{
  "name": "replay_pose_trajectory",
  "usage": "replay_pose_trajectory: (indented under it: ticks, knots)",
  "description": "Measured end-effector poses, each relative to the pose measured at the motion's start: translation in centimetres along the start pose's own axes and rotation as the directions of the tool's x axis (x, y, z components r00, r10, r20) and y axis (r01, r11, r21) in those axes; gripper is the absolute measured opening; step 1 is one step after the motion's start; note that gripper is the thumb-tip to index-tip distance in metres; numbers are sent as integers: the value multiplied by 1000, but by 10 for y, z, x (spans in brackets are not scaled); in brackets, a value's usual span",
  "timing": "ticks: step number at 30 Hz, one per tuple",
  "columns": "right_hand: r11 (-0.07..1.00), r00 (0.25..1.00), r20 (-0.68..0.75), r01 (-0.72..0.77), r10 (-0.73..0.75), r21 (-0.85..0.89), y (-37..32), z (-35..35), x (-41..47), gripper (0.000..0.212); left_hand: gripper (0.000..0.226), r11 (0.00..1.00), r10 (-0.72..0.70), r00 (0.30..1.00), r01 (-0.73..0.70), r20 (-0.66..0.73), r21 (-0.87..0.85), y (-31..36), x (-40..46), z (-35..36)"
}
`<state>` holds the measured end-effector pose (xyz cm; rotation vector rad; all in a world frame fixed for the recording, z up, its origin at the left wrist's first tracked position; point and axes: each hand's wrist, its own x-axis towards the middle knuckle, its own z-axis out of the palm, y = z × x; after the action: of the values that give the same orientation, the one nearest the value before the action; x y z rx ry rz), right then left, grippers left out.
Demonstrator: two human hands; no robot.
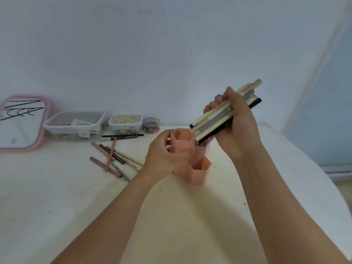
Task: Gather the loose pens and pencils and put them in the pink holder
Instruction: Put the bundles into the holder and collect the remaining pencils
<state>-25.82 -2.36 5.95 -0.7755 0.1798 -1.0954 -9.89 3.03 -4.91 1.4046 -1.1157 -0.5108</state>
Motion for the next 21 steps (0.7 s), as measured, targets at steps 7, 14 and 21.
replay_pose_trajectory:
  ticks: [7, 14, 21]
  knots:
    - [835, 993, -18, 88, -116, -543, 17, 30, 30, 13, 63, 1000, 2, 1000, -2, 7, 16, 0, -3, -1]
    - [570, 997, 78, 78, -23, -818, 29, 27, 30, 15, 63, 999, -5, 1000, 5, -5, 52, -1, -2, -1]
    - [284, 964, -3, -81, 264, -955, 28, 31, 35, 21, 57, 998, 6, 1000, -6, 0, 60, 1, -2, -1]
